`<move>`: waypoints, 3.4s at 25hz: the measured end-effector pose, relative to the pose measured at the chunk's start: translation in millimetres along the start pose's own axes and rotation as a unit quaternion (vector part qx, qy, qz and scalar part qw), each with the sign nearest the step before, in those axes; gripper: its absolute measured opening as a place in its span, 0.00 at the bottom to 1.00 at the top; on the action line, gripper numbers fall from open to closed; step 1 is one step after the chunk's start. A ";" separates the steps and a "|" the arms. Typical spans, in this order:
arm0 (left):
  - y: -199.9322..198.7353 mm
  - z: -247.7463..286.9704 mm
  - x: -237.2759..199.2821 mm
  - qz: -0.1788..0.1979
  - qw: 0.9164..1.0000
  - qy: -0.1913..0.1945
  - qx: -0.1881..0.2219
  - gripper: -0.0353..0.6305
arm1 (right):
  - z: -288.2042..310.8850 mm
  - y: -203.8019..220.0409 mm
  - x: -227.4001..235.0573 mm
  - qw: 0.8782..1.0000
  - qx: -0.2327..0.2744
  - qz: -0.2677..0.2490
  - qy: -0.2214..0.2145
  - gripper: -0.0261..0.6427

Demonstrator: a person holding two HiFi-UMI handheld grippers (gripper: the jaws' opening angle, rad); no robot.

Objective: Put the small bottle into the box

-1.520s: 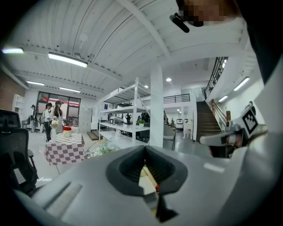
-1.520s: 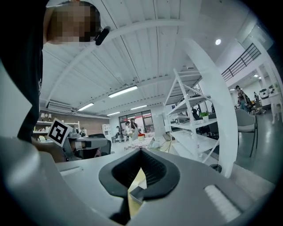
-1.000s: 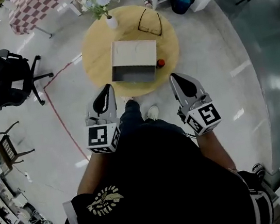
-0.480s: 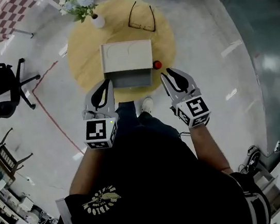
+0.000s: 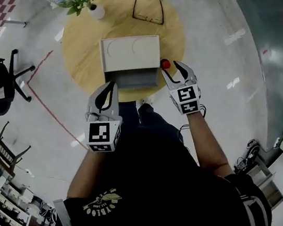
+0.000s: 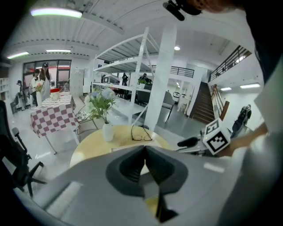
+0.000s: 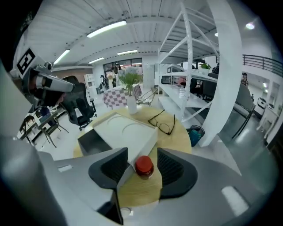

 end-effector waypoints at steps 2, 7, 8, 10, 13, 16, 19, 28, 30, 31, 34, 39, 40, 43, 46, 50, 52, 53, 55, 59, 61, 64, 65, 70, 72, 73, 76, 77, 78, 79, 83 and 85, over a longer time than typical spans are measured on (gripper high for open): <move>4.5 3.2 -0.1 0.001 1.000 0.001 -0.005 0.05 | 13.3 4.8 -0.6 1.000 -0.016 -0.016 0.003 0.35; 11.7 1.5 -2.3 0.002 1.000 -0.010 -0.011 0.05 | 34.8 14.4 -3.8 0.998 -0.042 -0.047 0.014 0.34; 12.3 0.4 -2.5 0.001 1.000 -0.014 -0.011 0.05 | 37.5 15.9 -3.2 0.998 -0.043 -0.044 0.012 0.33; 13.9 -1.6 -0.5 -0.005 1.000 -0.021 -0.009 0.05 | 39.9 18.2 0.7 0.998 -0.044 -0.043 0.012 0.31; 15.3 -10.6 0.8 -0.004 1.000 -0.029 -0.005 0.05 | 40.2 16.3 3.5 0.998 -0.035 -0.051 0.018 0.26; 15.5 -21.0 4.5 0.000 0.999 -0.039 -0.002 0.05 | 39.8 14.8 3.1 0.998 -0.031 -0.052 0.008 0.25; 9.4 -31.9 14.1 -0.005 0.999 -0.041 0.016 0.05 | 23.6 14.2 6.4 0.999 -0.028 -0.044 0.002 0.25; -24.6 -72.4 48.8 -0.010 0.993 -0.051 0.106 0.05 | -86.7 -27.0 -0.7 0.993 0.024 -0.109 -0.029 0.25; -26.7 -82.2 60.6 -0.006 0.991 -0.056 0.119 0.05 | -114.2 -33.0 -5.3 0.992 0.038 -0.117 -0.037 0.25; -27.4 -88.0 66.8 -0.003 0.990 -0.057 0.127 0.05 | -127.8 -35.1 -8.1 0.991 0.044 -0.122 -0.041 0.25; -30.1 -109.0 81.5 0.003 0.986 -0.065 0.153 0.05 | -166.0 -41.7 -17.3 0.987 0.053 -0.145 -0.055 0.25; -27.6 -147.6 93.1 -0.002 0.978 -0.088 0.190 0.05 | -222.5 -50.8 -34.6 0.980 0.054 -0.176 -0.080 0.25; -27.3 -154.6 95.7 -0.001 0.976 -0.091 0.195 0.05 | -232.8 -52.5 -37.3 0.978 0.060 -0.180 -0.082 0.25; -26.1 -171.3 103.6 0.005 0.973 -0.098 0.207 0.05 | -258.8 -58.1 -45.3 0.975 0.081 -0.187 -0.086 0.25; -23.2 -182.0 109.0 0.006 0.972 -0.100 0.214 0.05 | -273.5 -62.3 -52.0 0.972 0.094 -0.197 -0.086 0.25; -19.1 -188.2 106.4 0.008 0.972 -0.104 0.210 0.05 | -276.9 -67.4 -58.8 0.970 0.094 -0.207 -0.087 0.25; -16.4 -192.1 98.8 0.005 0.972 -0.107 0.208 0.05 | -275.4 -69.8 -65.1 0.970 0.090 -0.209 -0.090 0.25; -15.8 -193.6 93.2 0.002 0.972 -0.108 0.208 0.05 | -273.8 -72.3 -68.5 0.970 0.089 -0.209 -0.091 0.25; -17.0 -193.4 79.2 -0.003 0.972 -0.109 0.208 0.05 | -268.2 -79.6 -75.5 0.969 0.086 -0.211 -0.093 0.25; -26.5 -186.0 47.8 -0.003 0.974 -0.101 0.203 0.05 | -255.5 -94.3 -92.3 0.970 0.076 -0.209 -0.096 0.25; -36.9 -183.1 32.9 0.003 0.974 -0.093 0.206 0.05 | -249.1 -103.3 -99.3 0.971 0.074 -0.205 -0.095 0.25; -47.4 -174.7 3.4 0.012 0.976 -0.076 0.206 0.05 | -232.3 -119.5 -111.5 0.974 0.066 -0.197 -0.087 0.25; -48.5 -172.5 -8.1 0.012 0.977 -0.069 0.202 0.05 | -227.5 -123.2 -118.2 0.976 0.061 -0.192 -0.083 0.25; -76.9 -162.9 -52.0 0.018 0.976 -0.021 0.216 0.05 | -219.4 -140.8 -139.6 0.984 0.045 -0.159 -0.065 0.25; -88.9 -153.5 -62.3 0.018 0.974 0.001 0.224 0.05 | -216.4 -148.3 -141.2 0.987 0.045 -0.145 -0.050 0.25; -92.7 -148.4 -66.7 0.020 0.974 0.012 0.225 0.05 | -214.0 -150.9 -142.6 0.989 0.045 -0.136 -0.044 0.25; -97.0 -132.9 -76.3 0.029 0.975 0.042 0.216 0.05 | -203.6 -153.4 -146.2 0.993 0.037 -0.110 -0.033 0.25; -96.1 -128.0 -78.7 0.031 0.976 0.050 0.210 0.05 | -199.7 -152.5 -147.2 0.994 0.033 -0.103 -0.030 0.25; -94.6 -123.0 -81.3 0.033 0.977 0.058 0.204 0.05 | -196.0 -151.9 -148.3 0.995 0.029 -0.096 -0.025 0.25; -93.1 -118.0 -84.2 0.035 0.978 0.064 0.197 0.05 | -193.0 -152.0 -149.2 0.995 0.027 -0.090 -0.020 0.25; -90.2 -103.5 -92.8 0.041 0.982 0.080 0.168 0.05 | -179.6 -140.9 -150.1 0.998 0.014 -0.064 -0.003 0.25; -82.4 -96.4 -93.2 0.039 0.983 0.087 0.157 0.05 | -169.3 -132.1 -150.6 0.998 0.011 -0.058 0.009 0.25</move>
Point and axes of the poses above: the fingertips, and each gripper's own axes: z forward along the fingers, x to its right, y out of its underside, the point moved 5 cm from there along -z, backward along the fingers, and after that the axes turned 12 degrees about -x, right-handed, at the moved point
